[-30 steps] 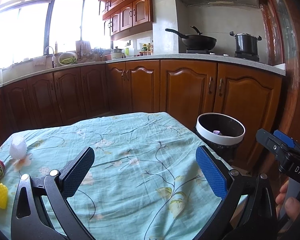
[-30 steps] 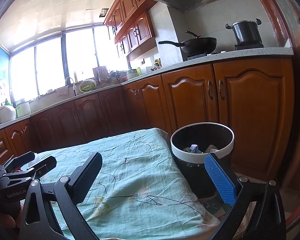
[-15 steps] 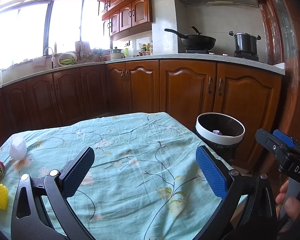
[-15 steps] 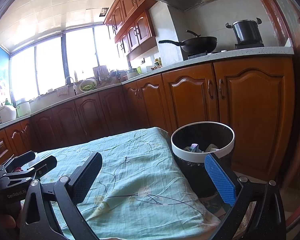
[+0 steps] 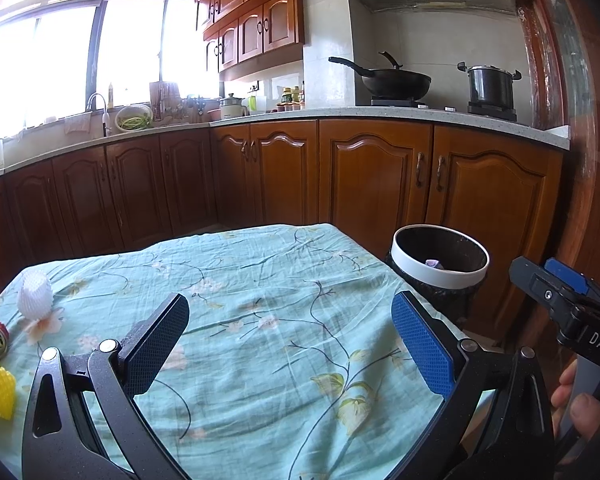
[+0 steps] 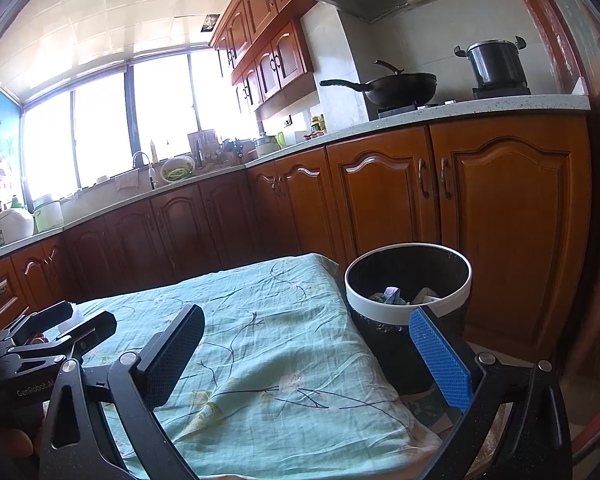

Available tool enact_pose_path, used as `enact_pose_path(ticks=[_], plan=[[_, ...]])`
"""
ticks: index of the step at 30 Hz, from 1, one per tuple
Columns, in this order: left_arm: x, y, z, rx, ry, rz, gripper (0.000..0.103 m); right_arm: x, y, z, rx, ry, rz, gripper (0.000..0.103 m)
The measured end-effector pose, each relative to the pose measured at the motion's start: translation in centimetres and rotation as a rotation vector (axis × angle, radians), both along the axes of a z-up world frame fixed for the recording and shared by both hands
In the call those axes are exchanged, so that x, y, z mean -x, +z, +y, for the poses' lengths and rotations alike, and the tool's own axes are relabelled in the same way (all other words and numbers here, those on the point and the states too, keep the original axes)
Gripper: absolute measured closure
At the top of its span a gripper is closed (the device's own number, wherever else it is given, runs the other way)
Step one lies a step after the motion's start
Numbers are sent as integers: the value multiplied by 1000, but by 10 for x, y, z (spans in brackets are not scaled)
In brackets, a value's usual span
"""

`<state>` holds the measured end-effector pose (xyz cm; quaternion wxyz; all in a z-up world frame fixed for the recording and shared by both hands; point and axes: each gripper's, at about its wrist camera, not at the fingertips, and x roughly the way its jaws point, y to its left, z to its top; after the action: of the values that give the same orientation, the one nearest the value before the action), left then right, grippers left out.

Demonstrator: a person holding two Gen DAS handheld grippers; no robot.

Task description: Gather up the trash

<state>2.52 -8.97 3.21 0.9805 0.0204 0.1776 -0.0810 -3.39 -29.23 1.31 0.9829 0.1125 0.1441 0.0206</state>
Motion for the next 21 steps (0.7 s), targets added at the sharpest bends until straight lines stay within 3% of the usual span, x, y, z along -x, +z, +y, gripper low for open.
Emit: enact_pose_path(ticks=[21], plan=[[-4,-2,4,1,1,10,0,-7,-3,-2,-6,17,15,0]])
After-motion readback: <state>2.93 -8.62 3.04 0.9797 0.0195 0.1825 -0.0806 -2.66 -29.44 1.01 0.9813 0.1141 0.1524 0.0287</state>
